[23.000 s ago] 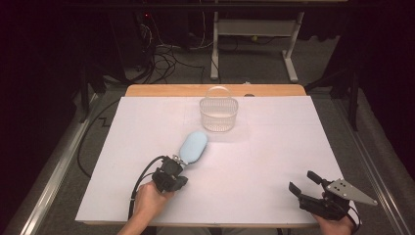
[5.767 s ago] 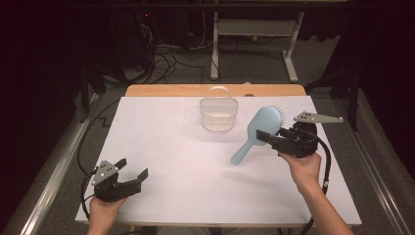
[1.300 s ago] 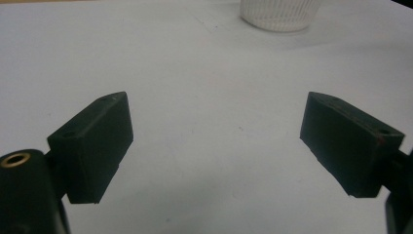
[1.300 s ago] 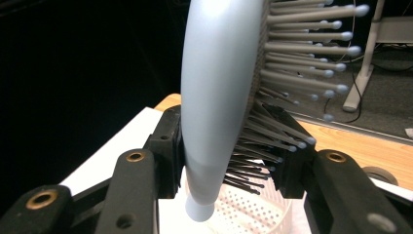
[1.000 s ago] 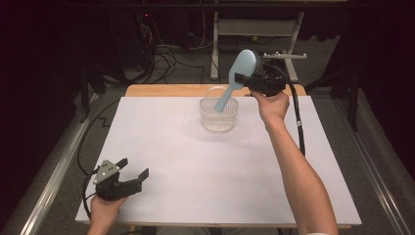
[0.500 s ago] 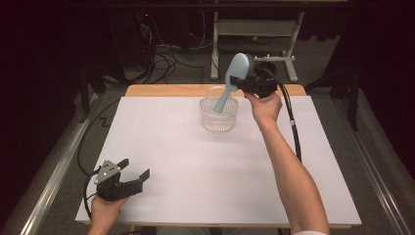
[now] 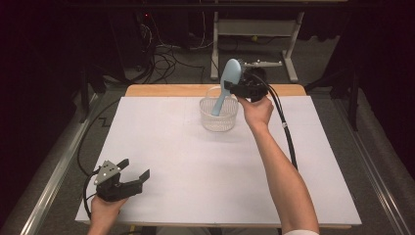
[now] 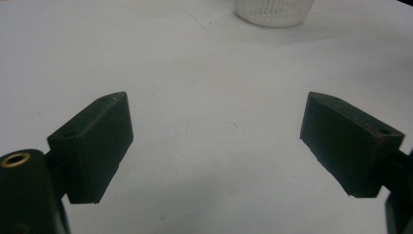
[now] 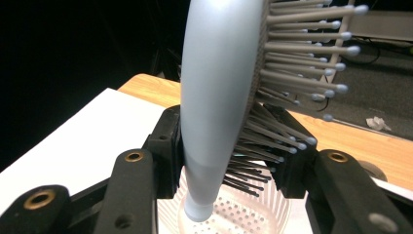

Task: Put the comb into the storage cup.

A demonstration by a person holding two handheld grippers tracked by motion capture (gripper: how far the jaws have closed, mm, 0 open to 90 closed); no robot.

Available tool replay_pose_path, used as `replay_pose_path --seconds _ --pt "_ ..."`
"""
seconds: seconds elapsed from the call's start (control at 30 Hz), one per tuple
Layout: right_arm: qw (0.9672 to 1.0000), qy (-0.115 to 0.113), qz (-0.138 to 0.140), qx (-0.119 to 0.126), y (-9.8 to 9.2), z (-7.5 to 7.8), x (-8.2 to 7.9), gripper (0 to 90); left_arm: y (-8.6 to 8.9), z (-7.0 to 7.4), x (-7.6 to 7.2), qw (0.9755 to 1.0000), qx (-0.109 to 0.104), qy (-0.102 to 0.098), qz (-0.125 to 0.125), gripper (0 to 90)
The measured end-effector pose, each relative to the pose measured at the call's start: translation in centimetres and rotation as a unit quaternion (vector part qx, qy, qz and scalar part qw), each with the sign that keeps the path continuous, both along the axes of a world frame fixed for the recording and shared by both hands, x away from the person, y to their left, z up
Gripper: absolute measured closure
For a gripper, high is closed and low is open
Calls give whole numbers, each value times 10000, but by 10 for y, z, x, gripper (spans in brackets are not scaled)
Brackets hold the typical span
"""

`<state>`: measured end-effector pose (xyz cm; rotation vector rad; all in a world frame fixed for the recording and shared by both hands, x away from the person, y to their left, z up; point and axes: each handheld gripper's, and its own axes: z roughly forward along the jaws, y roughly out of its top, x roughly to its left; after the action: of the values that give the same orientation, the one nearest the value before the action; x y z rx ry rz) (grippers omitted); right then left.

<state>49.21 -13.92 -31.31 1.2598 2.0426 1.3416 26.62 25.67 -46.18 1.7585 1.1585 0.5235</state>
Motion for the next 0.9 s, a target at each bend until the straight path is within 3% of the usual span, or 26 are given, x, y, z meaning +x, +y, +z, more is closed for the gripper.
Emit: replay_pose_path --seconds 0.9 --pt "9995 185 21 -263 29 -29 7 530 -1 0 0 10000 10 -29 -81 114"
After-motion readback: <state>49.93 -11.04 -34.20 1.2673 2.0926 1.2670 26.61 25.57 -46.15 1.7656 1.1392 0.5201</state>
